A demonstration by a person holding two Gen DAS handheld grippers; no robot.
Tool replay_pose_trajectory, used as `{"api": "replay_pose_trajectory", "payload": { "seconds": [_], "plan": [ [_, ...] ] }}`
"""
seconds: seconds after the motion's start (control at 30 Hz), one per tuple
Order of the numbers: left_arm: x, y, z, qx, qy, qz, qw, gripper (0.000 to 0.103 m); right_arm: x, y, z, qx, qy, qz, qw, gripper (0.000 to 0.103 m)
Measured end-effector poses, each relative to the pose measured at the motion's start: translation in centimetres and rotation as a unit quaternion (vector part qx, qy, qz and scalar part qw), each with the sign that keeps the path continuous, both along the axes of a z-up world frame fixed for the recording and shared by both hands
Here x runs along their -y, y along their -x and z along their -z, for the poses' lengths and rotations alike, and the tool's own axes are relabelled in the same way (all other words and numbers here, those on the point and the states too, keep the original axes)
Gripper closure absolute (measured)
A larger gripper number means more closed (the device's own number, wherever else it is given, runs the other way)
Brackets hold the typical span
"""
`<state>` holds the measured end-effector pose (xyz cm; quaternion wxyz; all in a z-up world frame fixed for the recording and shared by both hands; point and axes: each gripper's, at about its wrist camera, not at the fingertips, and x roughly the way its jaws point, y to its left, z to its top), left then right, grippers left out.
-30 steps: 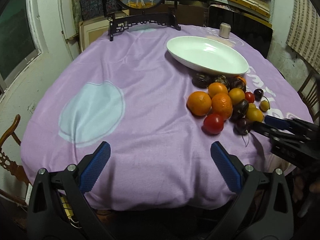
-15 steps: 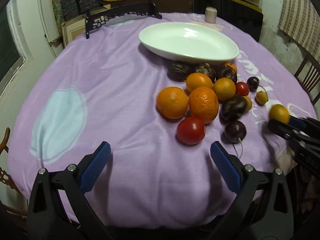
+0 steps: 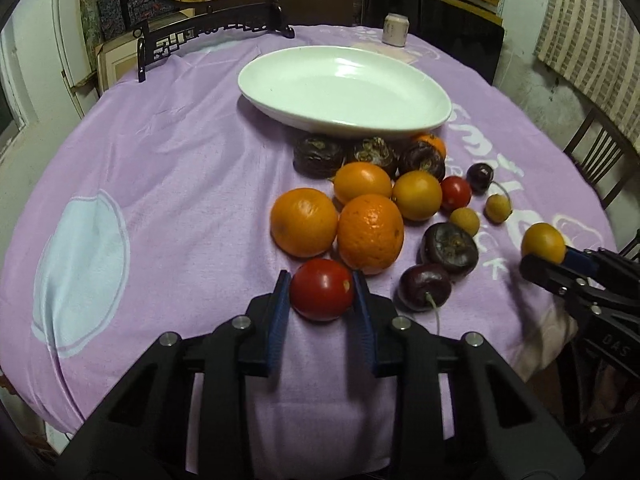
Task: Organize fruits
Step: 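Grasp a red tomato with the left tool while the right tool grasps a yellow tomato, place both on plate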
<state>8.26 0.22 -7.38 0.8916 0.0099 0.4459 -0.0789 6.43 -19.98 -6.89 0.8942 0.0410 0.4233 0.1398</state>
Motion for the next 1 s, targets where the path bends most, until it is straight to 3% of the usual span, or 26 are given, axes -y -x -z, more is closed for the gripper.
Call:
{"api": "replay_pose_trajectory", "payload": {
  "seconds": [0.27,0.4,0.5,0.6,0.7,0.83,1.0],
  "plan": [
    [-1.1,-0.8,-4.1,0.029,0.009,0.01,0.9995,0.072,-0.8,-3.1,-1.7,-0.005,-0.023,-0.035,0.999,0.067],
    [-1.0,-7.0,-7.3,0.034,0.001,0.007,0.9994,0.072,-1.5,-7.9,-4.6,0.001,-0.022,-0.06,0.998,0.067],
    [-0.2,-14.8,-8.6,0.006,0.009,0.003,0.9999,0.072,-2.4,-13.3,-6.9,0.021,0.009,-0.066,0.998,0.067],
    [0.8,-21.8,-8.1,-0.029,0.027,0.001,0.9992,0.072,-3.0,-19.7,-7.3,0.008,0.012,-0.072,0.997,0.068],
    [1.5,-27.6,-5.7,-0.067,0.039,-0.016,0.9968,0.072,-3.2,-25.5,-5.8,-0.023,0.009,-0.072,0.997,0.068],
    [1.7,-31.4,-3.1,-0.103,0.062,-0.023,0.9924,0.072,-4.0,-30.4,-2.7,-0.072,0.025,-0.089,0.993,0.068],
    [2.4,-33.4,-1.5,-0.123,0.062,-0.017,0.9903,0.071,-5.0,-32.1,-1.0,-0.084,0.046,-0.101,0.99,0.067]
  ]
}}
